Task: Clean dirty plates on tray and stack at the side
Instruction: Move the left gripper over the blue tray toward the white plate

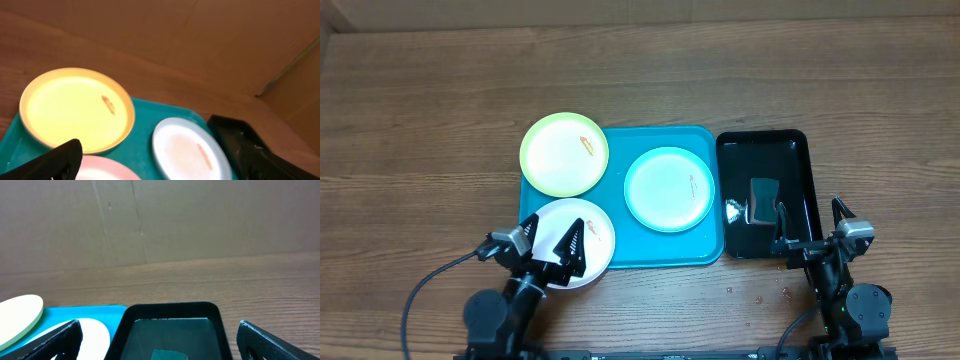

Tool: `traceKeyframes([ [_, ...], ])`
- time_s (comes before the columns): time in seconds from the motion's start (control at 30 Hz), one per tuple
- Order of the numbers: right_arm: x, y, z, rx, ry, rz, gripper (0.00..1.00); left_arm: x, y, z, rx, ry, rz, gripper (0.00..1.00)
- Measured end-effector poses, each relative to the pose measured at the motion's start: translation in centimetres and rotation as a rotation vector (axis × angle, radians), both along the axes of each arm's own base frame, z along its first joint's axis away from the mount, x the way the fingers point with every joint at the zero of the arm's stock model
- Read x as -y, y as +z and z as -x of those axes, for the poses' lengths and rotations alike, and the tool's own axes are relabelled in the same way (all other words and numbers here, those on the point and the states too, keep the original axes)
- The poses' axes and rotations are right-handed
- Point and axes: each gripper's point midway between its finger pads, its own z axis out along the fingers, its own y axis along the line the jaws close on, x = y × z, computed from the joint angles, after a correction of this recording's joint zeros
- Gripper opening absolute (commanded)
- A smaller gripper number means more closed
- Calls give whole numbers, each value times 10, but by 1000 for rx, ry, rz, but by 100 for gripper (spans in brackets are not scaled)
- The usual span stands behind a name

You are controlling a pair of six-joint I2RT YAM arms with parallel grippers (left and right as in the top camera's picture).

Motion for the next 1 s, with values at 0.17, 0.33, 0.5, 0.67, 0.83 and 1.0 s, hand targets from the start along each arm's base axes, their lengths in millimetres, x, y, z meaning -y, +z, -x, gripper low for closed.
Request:
traceKeyframes([
  [0.17,0,0,0,0,-1,0,100,3,64,15,-9,-17,4,100],
  [0.33,0,0,0,-2,0,0,100,16,104,18,-230,-109,-14,100],
  [0.5,0,0,0,-1,0,0,100,27,118,5,-595,-207,-41,100],
  [0.67,0,0,0,0,0,0,100,37,122,-28,-813,-280,-8,88],
  [0.83,0,0,0,0,0,0,100,49,93,-47,-987,-360,59,4],
  [1.0,0,0,0,0,0,0,100,56,69,-43,-1123,-387,55,4],
])
